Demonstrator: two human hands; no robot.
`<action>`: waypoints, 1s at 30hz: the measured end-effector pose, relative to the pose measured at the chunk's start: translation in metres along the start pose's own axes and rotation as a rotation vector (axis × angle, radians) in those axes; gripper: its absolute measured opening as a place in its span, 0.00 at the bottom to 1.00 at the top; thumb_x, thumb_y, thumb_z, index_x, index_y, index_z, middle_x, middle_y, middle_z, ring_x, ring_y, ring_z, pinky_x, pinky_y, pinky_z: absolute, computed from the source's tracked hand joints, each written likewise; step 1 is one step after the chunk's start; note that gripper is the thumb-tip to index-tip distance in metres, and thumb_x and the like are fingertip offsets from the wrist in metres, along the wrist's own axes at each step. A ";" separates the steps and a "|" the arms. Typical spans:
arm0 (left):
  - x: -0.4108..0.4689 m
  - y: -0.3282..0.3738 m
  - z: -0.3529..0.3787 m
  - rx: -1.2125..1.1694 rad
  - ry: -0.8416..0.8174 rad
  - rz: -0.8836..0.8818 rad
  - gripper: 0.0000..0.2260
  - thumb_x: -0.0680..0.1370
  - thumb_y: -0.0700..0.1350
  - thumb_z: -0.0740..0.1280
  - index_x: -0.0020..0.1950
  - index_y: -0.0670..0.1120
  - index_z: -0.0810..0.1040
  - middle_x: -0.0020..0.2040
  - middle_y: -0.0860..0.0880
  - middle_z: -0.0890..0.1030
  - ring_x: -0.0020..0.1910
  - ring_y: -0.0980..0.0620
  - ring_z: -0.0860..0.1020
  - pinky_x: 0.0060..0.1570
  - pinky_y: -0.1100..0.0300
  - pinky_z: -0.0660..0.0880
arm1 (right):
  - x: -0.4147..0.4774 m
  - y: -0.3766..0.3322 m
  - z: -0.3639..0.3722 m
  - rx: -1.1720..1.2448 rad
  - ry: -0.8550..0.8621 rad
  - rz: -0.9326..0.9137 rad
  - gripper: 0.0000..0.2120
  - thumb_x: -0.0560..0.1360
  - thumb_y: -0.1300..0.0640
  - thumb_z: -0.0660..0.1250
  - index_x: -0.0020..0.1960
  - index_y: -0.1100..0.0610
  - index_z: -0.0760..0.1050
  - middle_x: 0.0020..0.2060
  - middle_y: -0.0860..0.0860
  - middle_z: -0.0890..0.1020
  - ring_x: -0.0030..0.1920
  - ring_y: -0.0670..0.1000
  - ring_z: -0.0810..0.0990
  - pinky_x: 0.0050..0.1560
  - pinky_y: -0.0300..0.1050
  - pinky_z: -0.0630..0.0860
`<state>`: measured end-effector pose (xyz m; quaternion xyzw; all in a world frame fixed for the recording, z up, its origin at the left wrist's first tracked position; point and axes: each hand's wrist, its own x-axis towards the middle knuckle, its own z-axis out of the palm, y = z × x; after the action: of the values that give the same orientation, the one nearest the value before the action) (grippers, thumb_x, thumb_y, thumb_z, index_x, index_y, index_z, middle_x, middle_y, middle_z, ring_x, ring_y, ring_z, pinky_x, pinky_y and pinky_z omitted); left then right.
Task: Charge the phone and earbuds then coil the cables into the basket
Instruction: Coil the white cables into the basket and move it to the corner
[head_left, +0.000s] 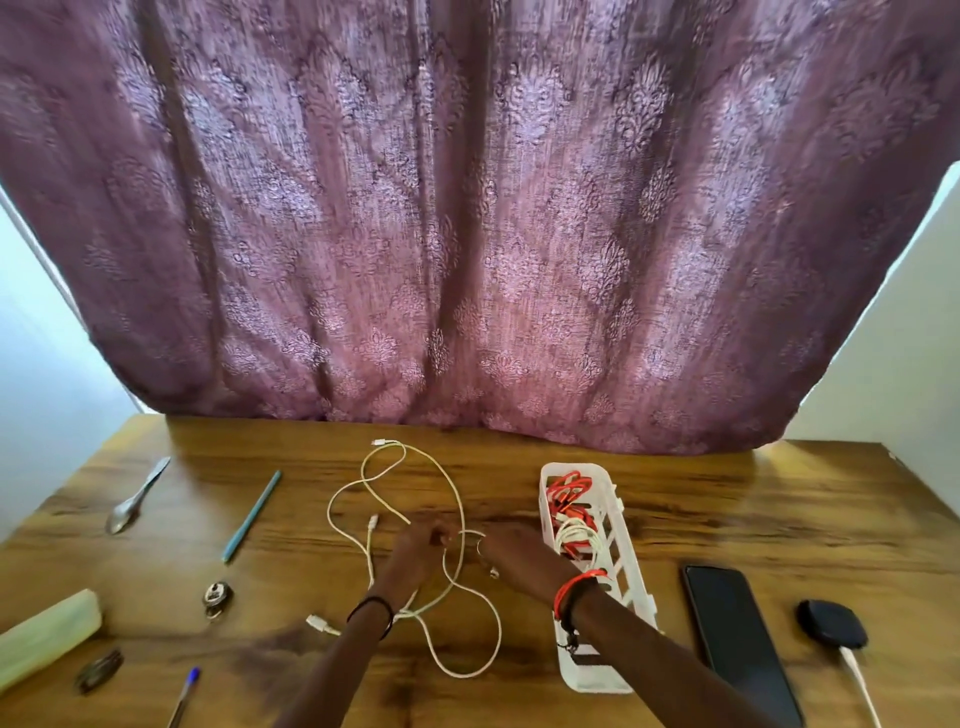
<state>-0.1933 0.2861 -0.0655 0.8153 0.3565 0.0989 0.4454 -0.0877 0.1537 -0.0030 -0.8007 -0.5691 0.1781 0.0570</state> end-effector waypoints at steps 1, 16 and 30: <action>-0.003 0.003 -0.002 -0.006 0.010 0.002 0.12 0.69 0.30 0.65 0.38 0.47 0.80 0.44 0.47 0.81 0.46 0.52 0.79 0.47 0.59 0.72 | -0.001 -0.001 -0.002 0.040 -0.010 -0.015 0.13 0.78 0.64 0.55 0.57 0.66 0.74 0.55 0.65 0.77 0.57 0.62 0.76 0.53 0.49 0.71; -0.003 0.104 -0.093 -0.236 -0.309 0.025 0.05 0.72 0.34 0.67 0.37 0.40 0.77 0.27 0.54 0.77 0.27 0.61 0.74 0.30 0.68 0.70 | 0.018 -0.030 -0.096 0.342 0.317 -0.026 0.08 0.74 0.61 0.67 0.49 0.65 0.80 0.46 0.58 0.83 0.44 0.47 0.76 0.36 0.36 0.66; -0.028 0.160 -0.153 -0.598 -0.302 0.067 0.04 0.75 0.36 0.66 0.43 0.38 0.81 0.35 0.46 0.84 0.33 0.55 0.81 0.35 0.65 0.79 | 0.003 -0.056 -0.155 0.630 0.541 -0.259 0.12 0.71 0.68 0.68 0.53 0.61 0.78 0.45 0.52 0.84 0.46 0.46 0.82 0.54 0.39 0.77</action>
<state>-0.2085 0.3118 0.1557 0.6653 0.2146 0.0917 0.7091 -0.0827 0.1926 0.1567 -0.6839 -0.5474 0.1181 0.4677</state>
